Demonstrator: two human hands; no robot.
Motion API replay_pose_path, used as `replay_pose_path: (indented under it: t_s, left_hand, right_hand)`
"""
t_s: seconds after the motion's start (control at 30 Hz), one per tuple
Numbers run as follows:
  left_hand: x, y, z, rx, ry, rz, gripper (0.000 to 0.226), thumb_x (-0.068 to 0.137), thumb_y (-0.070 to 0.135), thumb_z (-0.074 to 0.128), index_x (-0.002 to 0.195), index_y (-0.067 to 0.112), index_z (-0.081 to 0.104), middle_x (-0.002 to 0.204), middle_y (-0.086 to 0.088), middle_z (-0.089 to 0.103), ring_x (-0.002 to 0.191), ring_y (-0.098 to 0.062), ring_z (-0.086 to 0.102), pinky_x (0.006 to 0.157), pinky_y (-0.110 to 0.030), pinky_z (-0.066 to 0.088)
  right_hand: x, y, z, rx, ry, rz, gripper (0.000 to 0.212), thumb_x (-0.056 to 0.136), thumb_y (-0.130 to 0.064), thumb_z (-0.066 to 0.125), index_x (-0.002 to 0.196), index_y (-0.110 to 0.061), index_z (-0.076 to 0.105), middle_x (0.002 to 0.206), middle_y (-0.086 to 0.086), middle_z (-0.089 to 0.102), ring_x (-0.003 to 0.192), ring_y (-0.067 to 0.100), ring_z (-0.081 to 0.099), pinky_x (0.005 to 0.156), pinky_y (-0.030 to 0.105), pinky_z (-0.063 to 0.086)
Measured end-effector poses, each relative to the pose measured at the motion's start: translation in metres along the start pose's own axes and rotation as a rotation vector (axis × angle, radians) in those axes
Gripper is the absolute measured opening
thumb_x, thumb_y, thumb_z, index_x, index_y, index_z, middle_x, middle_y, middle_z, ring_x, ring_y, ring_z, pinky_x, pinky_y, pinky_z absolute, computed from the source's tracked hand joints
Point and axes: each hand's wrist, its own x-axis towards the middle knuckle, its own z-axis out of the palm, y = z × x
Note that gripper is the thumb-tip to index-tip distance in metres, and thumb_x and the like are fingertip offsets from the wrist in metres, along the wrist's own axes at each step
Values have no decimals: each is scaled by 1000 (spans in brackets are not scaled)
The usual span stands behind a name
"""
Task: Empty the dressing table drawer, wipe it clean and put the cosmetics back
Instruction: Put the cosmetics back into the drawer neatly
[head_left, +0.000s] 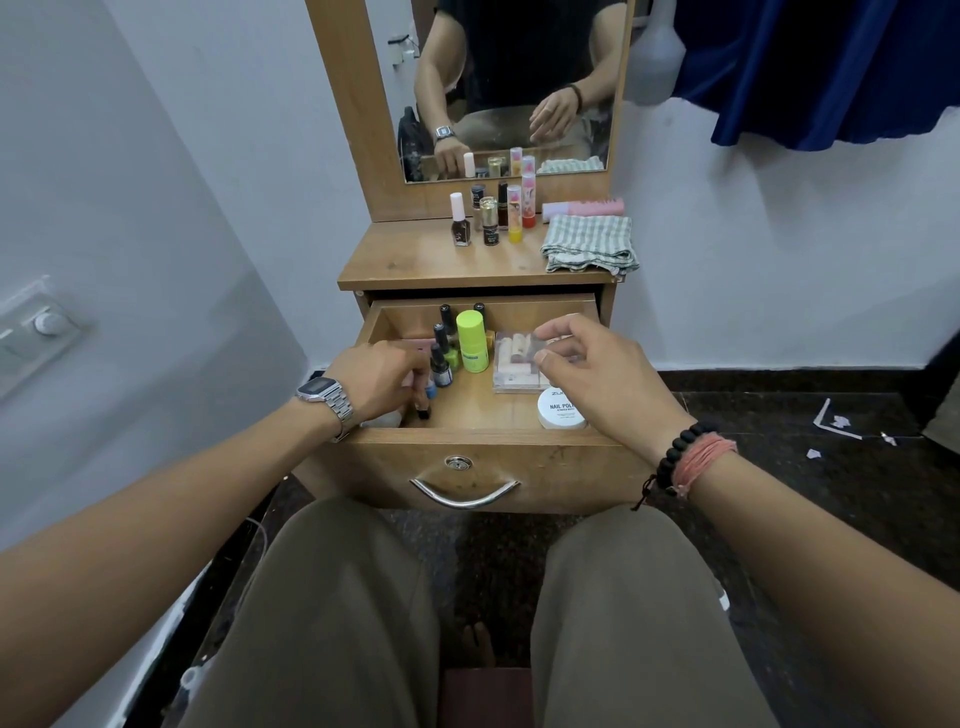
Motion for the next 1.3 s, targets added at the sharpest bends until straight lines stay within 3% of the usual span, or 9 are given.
replay_pose_path:
  t_s: [0.13,0.3,0.4,0.6,0.77,0.9,1.03,1.3]
  left_hand:
    - [-1,2,-6,-5,15,26,7,84,31,64,84,24,62,120,13,59,99,-15,57,59,-22,33]
    - [-2,-1,-22,-84,83,-5,9,80,33,67,79,27,60,76,20,46,79,-10,52,56,-23,34]
    - [10,-1,-37,-151,144,1,12,81,32,68,77,29,58,67,22,45,69,-8,49,51,-20,30]
    - [80,-10,-65,-265,301,-71,11,86,25,65,97,22,64,97,8,65,76,-11,59,60,-21,39]
    - [139,-20,-71,-297,353,-158,40,87,21,63,126,19,54,128,-2,55,104,-20,58,80,-30,45]
    - [163,-21,-75,-218,373,-172,48,89,7,50,135,20,50,140,-4,49,123,-25,50,94,-36,44]
    - [174,-21,-76,-191,341,-186,43,91,5,47,130,21,57,135,-7,56,120,-28,54,92,-39,48]
    - [168,-23,-70,-235,383,-174,12,87,15,61,96,19,67,105,-4,66,96,-24,61,75,-32,46]
  right_hand:
    - [-1,0,0,-11,-11,-2,22,95,-29,53,116,-25,59,101,-10,66,94,8,61,77,22,47]
    - [-2,-3,-3,8,4,-12,21,95,-26,53,115,-26,59,101,-11,66,93,8,62,79,25,51]
    - [-3,-2,0,-30,4,-30,22,96,-27,50,115,-27,59,105,-9,66,92,8,63,76,24,52]
    - [-5,-1,5,-95,-28,-73,23,95,-29,51,117,-28,57,103,-15,64,85,3,61,81,28,52]
    - [-8,-2,10,-204,-76,-94,28,94,-29,50,122,-30,53,112,-13,62,95,8,61,86,37,52]
    - [-10,-2,13,-267,-103,-120,29,94,-30,48,123,-32,51,114,-15,61,95,9,62,87,37,51]
    - [-10,0,14,-295,-103,-122,29,94,-31,48,123,-33,50,116,-14,61,94,12,64,86,38,52]
    - [-6,5,5,-343,-69,-111,29,92,-27,49,120,-32,51,117,-14,61,96,13,63,83,39,53]
